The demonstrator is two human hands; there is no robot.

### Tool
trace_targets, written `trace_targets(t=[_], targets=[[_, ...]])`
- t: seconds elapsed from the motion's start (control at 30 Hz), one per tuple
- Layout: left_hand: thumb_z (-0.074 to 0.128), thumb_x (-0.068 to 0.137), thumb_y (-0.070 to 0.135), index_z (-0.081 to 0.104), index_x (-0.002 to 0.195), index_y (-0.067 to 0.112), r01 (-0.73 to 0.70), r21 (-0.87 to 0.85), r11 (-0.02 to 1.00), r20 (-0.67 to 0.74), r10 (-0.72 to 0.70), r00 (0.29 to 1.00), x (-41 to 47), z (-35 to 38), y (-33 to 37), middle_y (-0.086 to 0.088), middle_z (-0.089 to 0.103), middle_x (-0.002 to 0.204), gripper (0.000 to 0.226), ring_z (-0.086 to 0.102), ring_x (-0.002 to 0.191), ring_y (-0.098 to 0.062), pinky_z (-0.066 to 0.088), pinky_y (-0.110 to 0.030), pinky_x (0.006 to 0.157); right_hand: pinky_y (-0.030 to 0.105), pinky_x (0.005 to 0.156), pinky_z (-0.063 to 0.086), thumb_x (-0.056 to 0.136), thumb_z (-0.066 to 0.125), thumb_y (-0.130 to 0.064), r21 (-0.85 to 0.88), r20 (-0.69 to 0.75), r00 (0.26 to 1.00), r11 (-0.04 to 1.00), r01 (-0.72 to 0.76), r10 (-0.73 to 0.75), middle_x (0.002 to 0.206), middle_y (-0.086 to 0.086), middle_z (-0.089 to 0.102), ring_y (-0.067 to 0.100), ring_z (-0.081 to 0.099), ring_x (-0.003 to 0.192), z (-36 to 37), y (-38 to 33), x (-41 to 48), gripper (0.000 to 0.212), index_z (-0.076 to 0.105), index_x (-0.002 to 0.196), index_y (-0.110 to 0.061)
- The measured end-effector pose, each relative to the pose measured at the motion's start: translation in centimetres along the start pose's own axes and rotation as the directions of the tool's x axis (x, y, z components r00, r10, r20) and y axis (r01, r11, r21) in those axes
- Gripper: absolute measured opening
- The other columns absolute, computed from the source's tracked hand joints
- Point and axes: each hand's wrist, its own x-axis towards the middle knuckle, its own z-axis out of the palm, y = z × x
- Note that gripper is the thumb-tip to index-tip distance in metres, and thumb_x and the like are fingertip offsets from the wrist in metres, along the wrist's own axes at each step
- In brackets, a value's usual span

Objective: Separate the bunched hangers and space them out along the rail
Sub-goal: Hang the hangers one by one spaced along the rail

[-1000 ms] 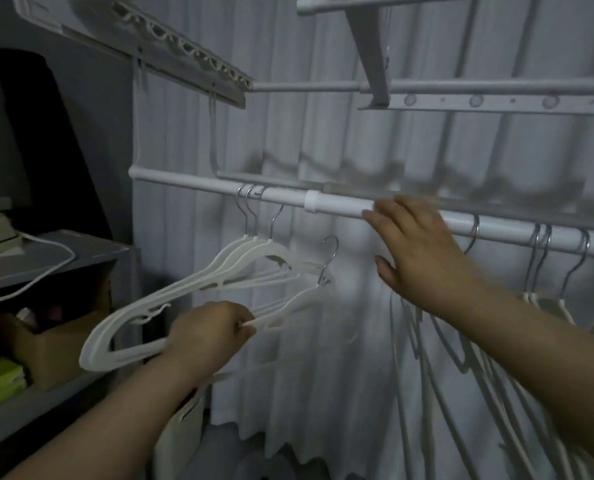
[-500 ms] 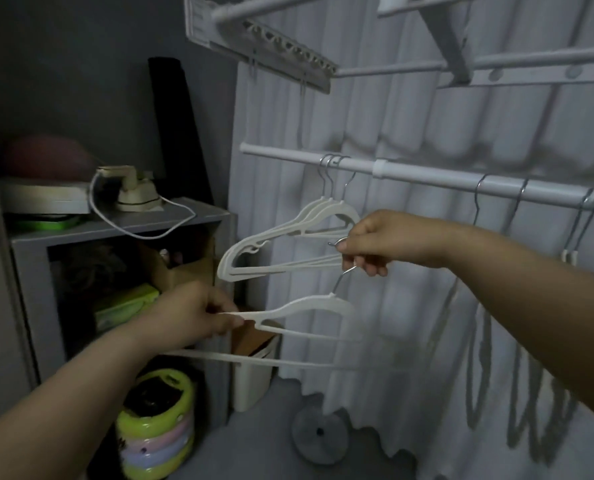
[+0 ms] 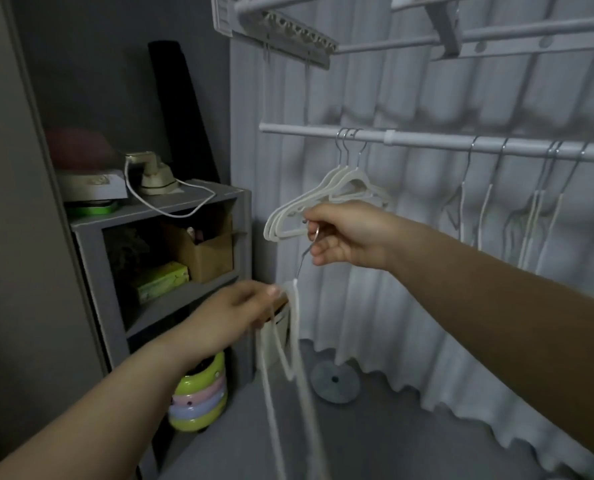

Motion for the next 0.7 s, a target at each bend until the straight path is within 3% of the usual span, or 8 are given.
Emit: trace_targets(t=[0.07,0.13,0.2,0.3,0.47,0.6,0.7], targets=[[0.039,0.084,0.051,0.054,0.085,0.032,0.046,0.035,0.998,0.116,-0.050,0.992,-1.1,0.8,0.6,0.007,0.060,0.086,0.024,0.058,0.077,-0.008,0.046,-0.020,0.065,0.018,0.039,0.052,0.093,0.045,-0.012,0.035,-0.055,0.998,0.999,-0.011,0.013,0.054,0.006,0.047,0.010,0.057,0.033,0.9,0.4,-1.0,0.030,0.049,0.064,-0.006],[0.048,0.080,0.055,0.054,0.098,0.026,0.040,0.132,0.990,0.201,-0.067,0.977,-1.7,1.7,0.7,0.006,0.060,0.083,0.034,0.058,0.072,-0.007,0.047,-0.020,0.060,0.019,0.041,0.053,0.093,0.046,-0.011,0.059,-0.095,0.995,0.998,-0.014,0.019,0.058,0.007,0.045,0.012,0.061,0.036,1.4,0.5,-1.6,0.030,0.051,0.065,-0.004],[0.061,0.081,0.039,0.050,0.110,0.020,0.014,0.169,0.985,0.227,-0.052,0.973,-1.9,2.5,0.5,0.006,0.058,0.074,0.035,0.058,0.066,-0.009,0.048,-0.019,0.052,0.019,0.043,0.054,0.094,0.045,-0.011,0.076,-0.127,0.992,0.997,-0.004,0.014,0.059,0.006,0.046,0.012,0.062,0.038,1.6,0.5,-2.0,0.029,0.052,0.066,-0.004],[0.053,0.089,0.015,0.050,0.115,0.017,0.030,0.115,0.993,0.206,-0.053,0.977,-1.3,3.1,0.2,0.004,0.057,0.074,0.026,0.059,0.063,-0.010,0.047,-0.017,0.045,0.020,0.046,0.055,0.093,0.045,-0.009,0.085,-0.163,0.987,0.996,0.025,-0.011,0.059,0.006,0.047,0.011,0.062,0.038,1.4,0.4,-2.6,0.028,0.052,0.067,-0.004],[0.046,0.093,0.013,0.052,0.103,0.020,-0.015,0.082,0.997,0.198,-0.002,0.980,1.0,3.5,0.5,0.003,0.056,0.081,0.014,0.060,0.061,-0.010,0.041,-0.012,0.037,0.022,0.048,0.055,0.092,0.045,-0.008,0.049,-0.203,0.979,0.998,0.039,-0.028,0.067,0.006,0.050,0.010,0.061,0.040,-1.2,0.3,-2.6,0.022,0.053,0.072,-0.005],[0.047,0.093,0.014,0.054,0.101,0.021,-0.031,0.088,0.996,0.202,0.013,0.979,4.5,4.2,0.9,0.000,0.060,0.081,0.013,0.062,0.063,-0.013,0.041,-0.014,0.039,0.018,0.041,0.050,0.092,0.047,-0.011,-0.168,-0.291,0.954,0.985,0.022,-0.071,0.074,0.003,0.051,0.007,0.056,0.040,-5.2,0.1,-1.9,0.017,0.052,0.076,-0.010],[0.050,0.091,0.013,0.057,0.087,0.020,-0.044,0.085,0.995,0.194,0.027,0.981,7.8,5.0,1.7,-0.001,0.058,0.067,0.011,0.057,0.043,-0.005,0.041,-0.021,0.041,0.019,0.042,0.048,0.091,0.049,-0.009,-0.414,-0.346,0.921,0.910,0.019,-0.176,0.075,0.001,0.053,0.005,0.055,0.042,-8.9,-0.4,-0.7,0.021,0.052,0.071,-0.014]])
